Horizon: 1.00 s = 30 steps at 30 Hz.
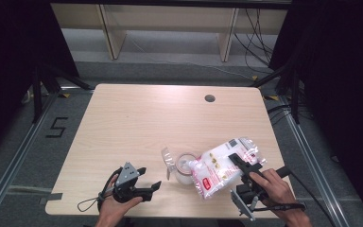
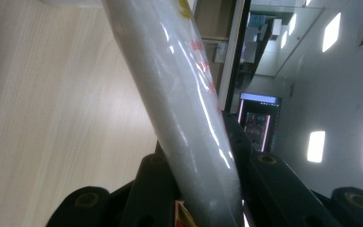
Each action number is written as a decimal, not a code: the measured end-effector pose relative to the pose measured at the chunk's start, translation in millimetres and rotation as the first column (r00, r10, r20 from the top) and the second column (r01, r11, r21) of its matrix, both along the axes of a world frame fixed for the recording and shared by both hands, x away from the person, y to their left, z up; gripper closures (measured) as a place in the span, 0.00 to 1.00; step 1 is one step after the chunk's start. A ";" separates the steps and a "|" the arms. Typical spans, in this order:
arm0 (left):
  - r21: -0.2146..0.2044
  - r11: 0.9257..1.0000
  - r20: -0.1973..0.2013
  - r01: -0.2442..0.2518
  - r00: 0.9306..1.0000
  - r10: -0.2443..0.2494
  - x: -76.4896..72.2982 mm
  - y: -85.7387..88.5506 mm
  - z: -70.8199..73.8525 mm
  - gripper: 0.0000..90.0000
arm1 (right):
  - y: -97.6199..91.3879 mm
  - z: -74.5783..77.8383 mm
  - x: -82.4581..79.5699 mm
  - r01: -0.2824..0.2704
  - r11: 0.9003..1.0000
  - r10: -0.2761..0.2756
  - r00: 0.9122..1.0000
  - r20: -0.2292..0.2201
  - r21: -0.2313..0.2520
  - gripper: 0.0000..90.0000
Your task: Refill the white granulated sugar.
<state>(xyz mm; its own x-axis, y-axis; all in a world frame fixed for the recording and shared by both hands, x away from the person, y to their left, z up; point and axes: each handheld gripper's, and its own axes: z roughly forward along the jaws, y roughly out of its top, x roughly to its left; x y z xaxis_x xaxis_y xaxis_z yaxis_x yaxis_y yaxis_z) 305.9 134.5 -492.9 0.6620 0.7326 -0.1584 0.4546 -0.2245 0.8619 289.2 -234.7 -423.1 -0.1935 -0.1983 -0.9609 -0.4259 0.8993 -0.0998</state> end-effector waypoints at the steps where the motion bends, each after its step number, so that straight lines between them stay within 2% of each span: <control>1: -0.008 1.000 -0.001 -0.005 1.000 0.005 -0.2 -0.8 -0.2 0.26 | -2.4 -2.9 0.8 0.019 0.999 -0.018 0.999 -0.032 0.034 0.87; 2: -0.005 1.000 -0.002 -0.003 1.000 0.003 -0.1 -0.5 -0.1 0.26 | -4.1 -2.5 3.3 -0.002 0.999 0.003 1.000 -0.025 0.033 0.87; 3: -0.001 1.000 -0.002 -0.001 1.000 0.001 -0.1 -0.1 0.0 0.26 | -5.5 -3.0 4.2 0.002 0.999 -0.001 1.000 -0.031 0.042 0.87; 6: -0.002 1.000 -0.002 -0.003 1.000 0.003 0.0 -0.1 -0.1 0.26 | -12.1 -6.7 7.1 0.029 0.993 -0.019 0.996 -0.085 0.115 0.87; 8: -0.002 1.000 -0.002 -0.001 1.000 0.001 0.0 -0.2 -0.1 0.26 | -14.2 -6.4 9.8 0.004 0.991 0.008 0.996 -0.085 0.133 0.87; 9: 0.003 1.000 0.002 0.003 1.000 -0.003 0.3 0.0 0.0 0.26 | -16.2 -8.9 8.9 0.036 0.984 -0.015 0.993 -0.121 0.173 0.87; 10: -0.001 1.000 -0.001 -0.002 1.000 0.002 -0.1 -0.6 -0.2 0.26 | -17.6 -12.8 8.4 0.067 0.973 -0.031 0.986 -0.162 0.221 0.88; 11: -0.002 1.000 -0.002 0.001 1.000 -0.001 -0.3 -0.5 0.1 0.26 | -16.5 -7.1 11.5 0.012 0.986 0.007 0.993 -0.114 0.169 0.88; 12: -0.003 1.000 -0.001 -0.002 1.000 0.002 -0.6 -0.7 0.2 0.26 | -17.9 -11.5 11.7 0.045 0.974 -0.007 0.986 -0.168 0.221 0.88; 13: -0.003 1.000 -0.001 -0.003 1.000 0.003 -0.6 -0.7 0.2 0.26 | -17.7 -10.5 13.4 0.022 0.976 0.013 0.987 -0.158 0.219 0.88; 15: -0.008 1.000 -0.001 -0.004 1.000 0.004 -0.3 -0.7 -0.2 0.26 | -19.5 -13.5 13.6 0.049 0.959 0.008 0.980 -0.199 0.280 0.88; 16: -0.003 1.000 -0.002 -0.003 1.000 0.003 -0.1 -0.2 0.0 0.26 | -20.1 -12.4 15.2 0.034 0.958 0.023 0.980 -0.196 0.283 0.88; 17: 0.007 1.000 0.004 0.003 1.000 -0.003 0.2 0.5 0.3 0.26 | -21.0 -13.8 14.5 0.058 0.950 0.013 0.975 -0.222 0.307 0.88; 18: -0.001 1.000 -0.002 -0.001 1.000 0.001 0.0 -0.2 -0.1 0.26 | -21.6 -11.4 16.4 0.035 0.954 0.030 0.977 -0.211 0.298 0.88; 19: -0.005 1.000 -0.001 0.000 1.000 0.000 0.0 -0.8 -0.3 0.26 | -23.1 -14.4 16.0 0.068 0.936 0.023 0.968 -0.251 0.344 0.88; 22: 0.003 1.000 0.000 -0.002 1.000 0.002 -0.5 -0.8 0.1 0.26 | -26.8 -14.5 18.1 0.086 0.911 0.036 0.957 -0.287 0.403 0.88; 23: 0.003 1.000 -0.001 -0.004 1.000 0.004 -0.6 -0.8 0.2 0.26 | -27.6 -12.7 19.3 0.068 0.911 0.046 0.963 -0.264 0.406 0.88; 25: -0.008 1.000 -0.001 -0.002 1.000 0.002 0.0 -0.9 -0.3 0.26 | -29.6 -12.9 21.2 0.075 0.895 0.058 0.958 -0.282 0.439 0.88; 27: -0.001 1.000 -0.001 -0.002 1.000 0.002 -0.1 -0.6 -0.2 0.26 | -32.0 -10.6 24.9 0.062 0.893 0.075 0.956 -0.283 0.447 0.88; 29: -0.004 1.000 0.000 -0.005 1.000 0.005 -0.2 -1.3 -0.3 0.26 | -33.9 -11.2 26.2 0.076 0.877 0.083 0.948 -0.306 0.475 0.88; 30: -0.003 1.000 0.000 -0.004 1.000 0.004 -0.2 -1.3 -0.3 0.26 | -34.8 -14.1 24.5 0.126 0.847 0.076 0.933 -0.353 0.516 0.89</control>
